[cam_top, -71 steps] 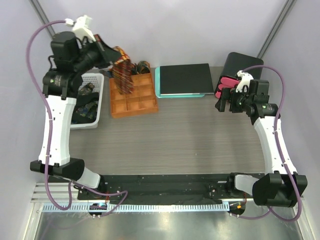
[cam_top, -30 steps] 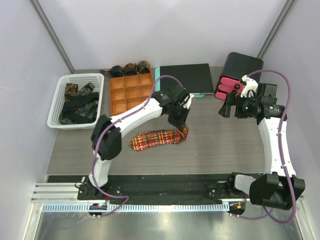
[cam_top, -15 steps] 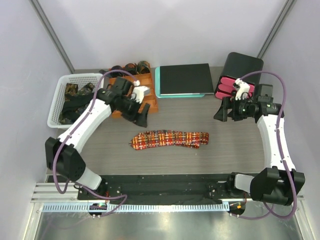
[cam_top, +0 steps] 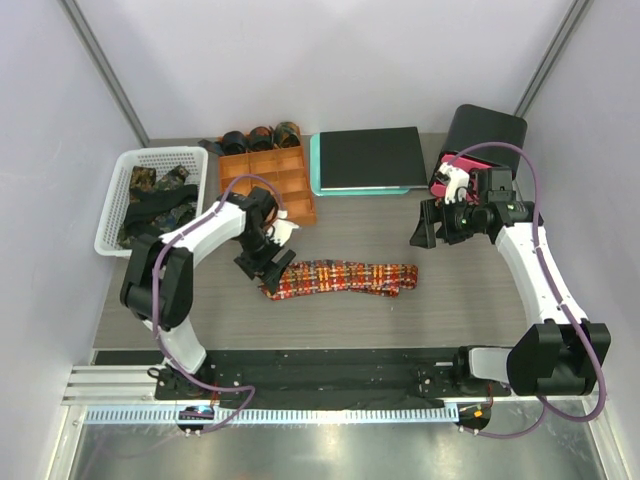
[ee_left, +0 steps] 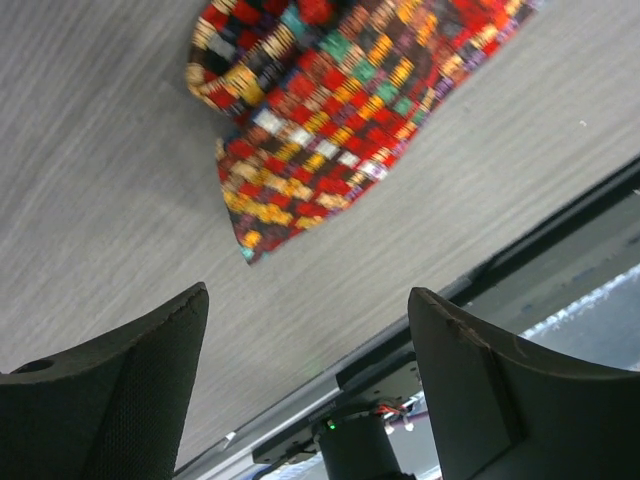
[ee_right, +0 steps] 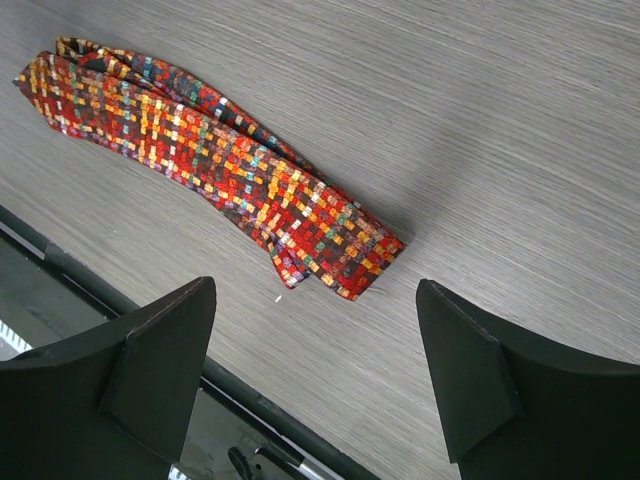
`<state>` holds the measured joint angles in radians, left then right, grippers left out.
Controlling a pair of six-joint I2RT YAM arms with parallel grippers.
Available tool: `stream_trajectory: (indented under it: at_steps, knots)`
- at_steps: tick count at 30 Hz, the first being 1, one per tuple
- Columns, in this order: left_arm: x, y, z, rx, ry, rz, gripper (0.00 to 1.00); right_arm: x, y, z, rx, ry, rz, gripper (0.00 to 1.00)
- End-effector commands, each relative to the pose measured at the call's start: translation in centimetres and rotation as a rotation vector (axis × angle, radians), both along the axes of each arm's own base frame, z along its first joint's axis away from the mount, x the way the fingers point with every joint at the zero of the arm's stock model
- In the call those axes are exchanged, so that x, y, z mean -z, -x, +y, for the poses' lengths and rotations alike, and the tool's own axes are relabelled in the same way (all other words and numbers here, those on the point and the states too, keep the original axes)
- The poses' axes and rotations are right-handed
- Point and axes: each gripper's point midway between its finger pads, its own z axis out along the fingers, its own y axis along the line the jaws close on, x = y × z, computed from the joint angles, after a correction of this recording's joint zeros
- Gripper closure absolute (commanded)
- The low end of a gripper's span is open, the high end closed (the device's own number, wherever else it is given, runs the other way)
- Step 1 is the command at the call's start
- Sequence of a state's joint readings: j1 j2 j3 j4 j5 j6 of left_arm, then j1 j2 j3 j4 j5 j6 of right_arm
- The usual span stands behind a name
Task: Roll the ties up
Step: Flatten out the tie at the center of the board.
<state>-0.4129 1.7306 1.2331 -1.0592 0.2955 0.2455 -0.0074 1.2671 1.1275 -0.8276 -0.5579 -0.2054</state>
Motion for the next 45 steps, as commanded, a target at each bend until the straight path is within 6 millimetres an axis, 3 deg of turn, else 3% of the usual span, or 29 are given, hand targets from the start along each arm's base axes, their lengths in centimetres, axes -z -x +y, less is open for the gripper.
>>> stream_trajectory:
  at_steps: [1,8,11,12,13,14,15,16,19,21,22,23,24,25,26,27,28,30,31,33,34,35,36,38,40,41,42,43,45]
  knots:
    - [1.6,-1.8,-0.2,-0.013,-0.026,-0.027,0.21,-0.7,-0.7,-0.4,0.021,0.015,-0.045,0.14]
    - [3.9,-1.3,0.1,-0.050,-0.063,0.023,0.35,-0.7,-0.9,-0.5,0.023,0.021,-0.044,0.14]
    - [3.9,-1.5,0.1,-0.058,-0.060,0.013,0.49,-1.0,-1.2,-0.5,0.028,0.021,-0.048,0.14]
    - [3.6,-1.5,-0.2,-0.058,-0.043,0.013,0.61,-1.2,-1.2,-0.5,0.028,0.019,-0.052,0.14]
    - [3.3,-1.1,-0.4,-0.052,-0.028,0.028,0.66,-1.2,-1.3,-0.5,0.031,0.021,-0.053,0.14]
    - [2.9,-0.9,-0.6,-0.049,-0.013,0.036,0.72,-1.4,-1.3,-0.5,0.032,0.019,-0.055,0.14]
    - [2.0,-0.8,-1.1,-0.044,0.021,0.034,0.93,-1.6,-1.4,-0.5,0.037,0.018,-0.062,0.14]
    - [1.1,0.1,-1.7,-0.035,0.066,0.074,1.00,-1.8,-1.4,-0.4,0.041,0.008,-0.059,0.14]
    - [-2.5,0.2,-4.0,-0.018,0.212,0.076,1.00,-2.5,-1.7,-0.9,0.067,-0.022,-0.065,0.14]
    - [-5.5,-0.9,-6.2,-0.021,0.288,0.039,1.00,-3.5,-2.1,-2.1,0.108,-0.069,-0.071,0.14]
    - [-6.6,-1.2,-7.6,-0.008,0.323,0.031,1.00,-3.9,-2.3,-2.5,0.118,-0.085,-0.069,0.14]
    - [-9.1,-2.1,-10.8,0.055,0.386,-0.037,1.00,-4.5,-2.4,-2.7,0.113,-0.110,-0.077,0.14]
    - [-10.3,-2.3,-12.9,0.069,0.408,-0.052,1.00,-5.6,-2.6,-3.6,0.132,-0.120,-0.090,0.13]
    - [-10.0,-2.6,-15.6,0.106,0.422,-0.031,1.00,-6.2,-2.7,-3.9,0.131,-0.131,-0.099,0.13]
    - [-14.3,-2.6,-20.6,0.187,0.521,-0.110,1.00,-6.7,-2.5,-3.9,0.120,-0.141,-0.103,0.12]
    - [-15.6,-2.5,-23.4,0.221,0.568,-0.118,1.00,-7.7,-2.8,-4.6,0.133,-0.138,-0.128,0.12]
    - [-18.5,-2.6,-28.1,0.280,0.664,-0.166,1.00,-8.3,-2.8,-4.9,0.135,-0.133,-0.145,0.11]
    - [-20.9,-2.1,-32.5,0.310,0.781,-0.163,1.00,-9.0,-2.5,-5.9,0.156,-0.120,-0.160,0.10]
    - [-19.9,-2.5,-34.5,0.319,0.798,-0.164,1.00,-9.2,-2.3,-6.2,0.163,-0.115,-0.165,0.10]
    - [-22.4,-1.9,-37.5,0.357,0.930,-0.210,0.99,-9.1,-1.9,-7.1,0.183,-0.099,-0.160,0.08]
    - [-20.4,-1.3,-37.5,0.347,0.917,-0.157,0.92,-9.0,-1.7,-7.4,0.191,-0.097,-0.156,0.08]
    - [-19.9,-1.5,-37.8,0.345,0.936,-0.158,0.70,-8.8,-1.3,-7.5,0.192,-0.100,-0.141,0.07]
    - [-19.7,-1.3,-37.8,0.393,0.968,-0.174,0.59,-8.6,-1.2,-7.7,0.190,-0.089,-0.140,0.07]
    - [-17.7,-1.0,-36.0,0.409,0.903,-0.169,0.38,-8.2,-1.0,-8.4,0.208,-0.073,-0.130,0.07]
    - [-14.3,-2.7,-32.9,0.361,0.776,-0.188,0.34,-7.7,-0.9,-8.7,0.197,-0.048,-0.131,0.07]
    - [-14.8,-3.6,-31.3,0.327,0.754,-0.217,0.33,-7.3,-0.8,-8.5,0.186,-0.051,-0.123,0.07]
    - [-14.1,-4.6,-29.7,0.288,0.725,-0.214,0.34,-6.9,-0.8,-8.4,0.176,-0.052,-0.118,0.07]
    - [-12.0,-6.6,-26.3,0.203,0.664,-0.183,0.35,-6.4,-0.8,-8.2,0.159,-0.044,-0.106,0.08]
    - [-11.5,-8.3,-22.3,0.146,0.604,-0.210,0.37,-5.2,-1.1,-7.7,0.141,-0.039,-0.074,0.10]
